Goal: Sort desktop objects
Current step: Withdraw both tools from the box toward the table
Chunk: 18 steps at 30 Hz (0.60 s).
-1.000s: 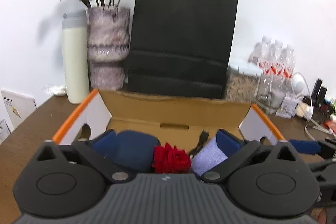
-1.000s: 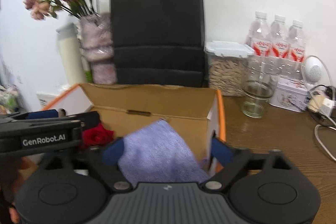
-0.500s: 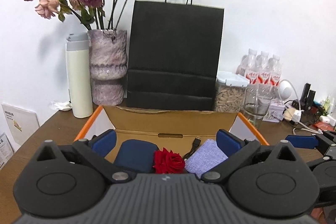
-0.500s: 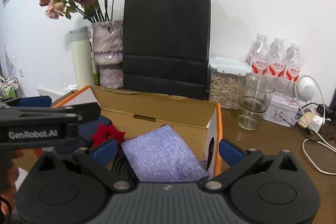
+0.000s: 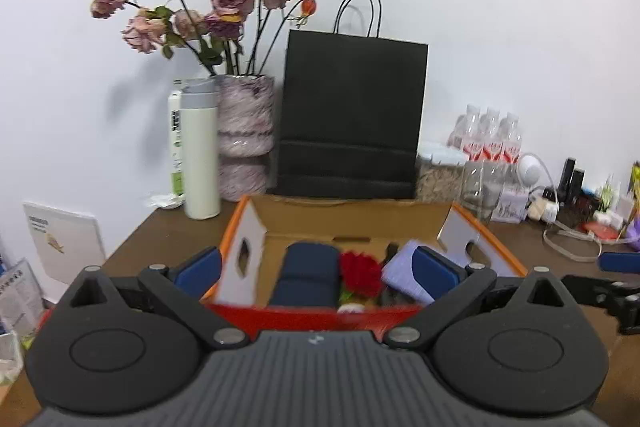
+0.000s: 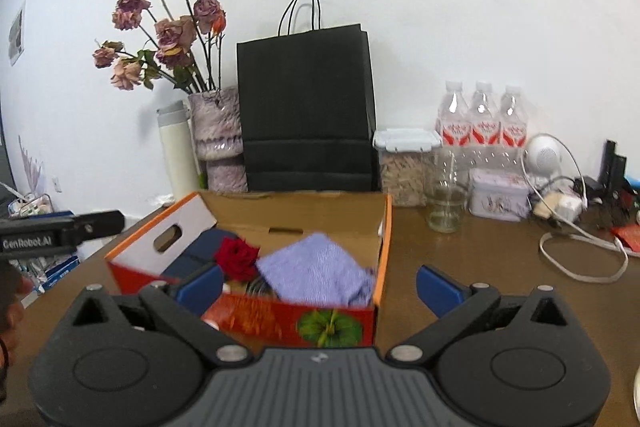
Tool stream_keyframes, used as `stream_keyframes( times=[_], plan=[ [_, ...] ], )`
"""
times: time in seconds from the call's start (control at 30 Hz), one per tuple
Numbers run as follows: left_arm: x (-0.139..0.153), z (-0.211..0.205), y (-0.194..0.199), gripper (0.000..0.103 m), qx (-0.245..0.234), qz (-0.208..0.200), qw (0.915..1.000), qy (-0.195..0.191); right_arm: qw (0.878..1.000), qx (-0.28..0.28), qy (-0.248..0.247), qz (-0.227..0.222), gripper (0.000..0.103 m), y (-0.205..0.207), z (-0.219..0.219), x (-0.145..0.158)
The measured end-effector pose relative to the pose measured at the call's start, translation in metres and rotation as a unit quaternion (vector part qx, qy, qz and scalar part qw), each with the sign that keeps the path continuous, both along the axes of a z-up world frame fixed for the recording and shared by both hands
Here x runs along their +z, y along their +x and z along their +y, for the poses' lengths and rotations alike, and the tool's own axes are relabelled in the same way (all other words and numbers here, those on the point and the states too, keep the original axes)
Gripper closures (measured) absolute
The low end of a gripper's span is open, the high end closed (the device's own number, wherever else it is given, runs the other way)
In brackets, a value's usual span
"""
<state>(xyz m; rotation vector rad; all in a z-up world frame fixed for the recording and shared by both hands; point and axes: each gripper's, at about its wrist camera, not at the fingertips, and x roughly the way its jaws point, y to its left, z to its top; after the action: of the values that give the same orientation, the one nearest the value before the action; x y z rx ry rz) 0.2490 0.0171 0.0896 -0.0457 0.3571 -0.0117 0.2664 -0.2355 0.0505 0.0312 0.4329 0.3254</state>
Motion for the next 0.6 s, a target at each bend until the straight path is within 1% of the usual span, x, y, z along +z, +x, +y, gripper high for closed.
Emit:
stream_keyframes(
  times=[0.17, 0.27, 0.43, 0.6],
  plan=[
    [-0.013, 0.016, -0.026, 0.0, 0.013, 0.021, 0.9996, 0.013, 1.0, -0.009, -0.012, 0.021, 0.0, -0.028, -0.004, -0.017],
    [-0.024, 0.024, -0.036, 0.0, 0.018, 0.038, 0.9991, 0.008, 0.999, -0.012, -0.012, 0.043, 0.0, -0.038, -0.004, -0.031],
    [-0.042, 0.038, -0.051, 0.0, 0.024, 0.061, 0.9978, -0.004, 0.997, -0.019, -0.017, 0.076, 0.0, -0.042, -0.002, -0.052],
    [-0.049, 0.047, -0.062, 0.0, 0.033, 0.071, 0.9969, -0.012, 0.995, -0.028, -0.024, 0.091, 0.0, -0.038, 0.001, -0.063]
  ],
)
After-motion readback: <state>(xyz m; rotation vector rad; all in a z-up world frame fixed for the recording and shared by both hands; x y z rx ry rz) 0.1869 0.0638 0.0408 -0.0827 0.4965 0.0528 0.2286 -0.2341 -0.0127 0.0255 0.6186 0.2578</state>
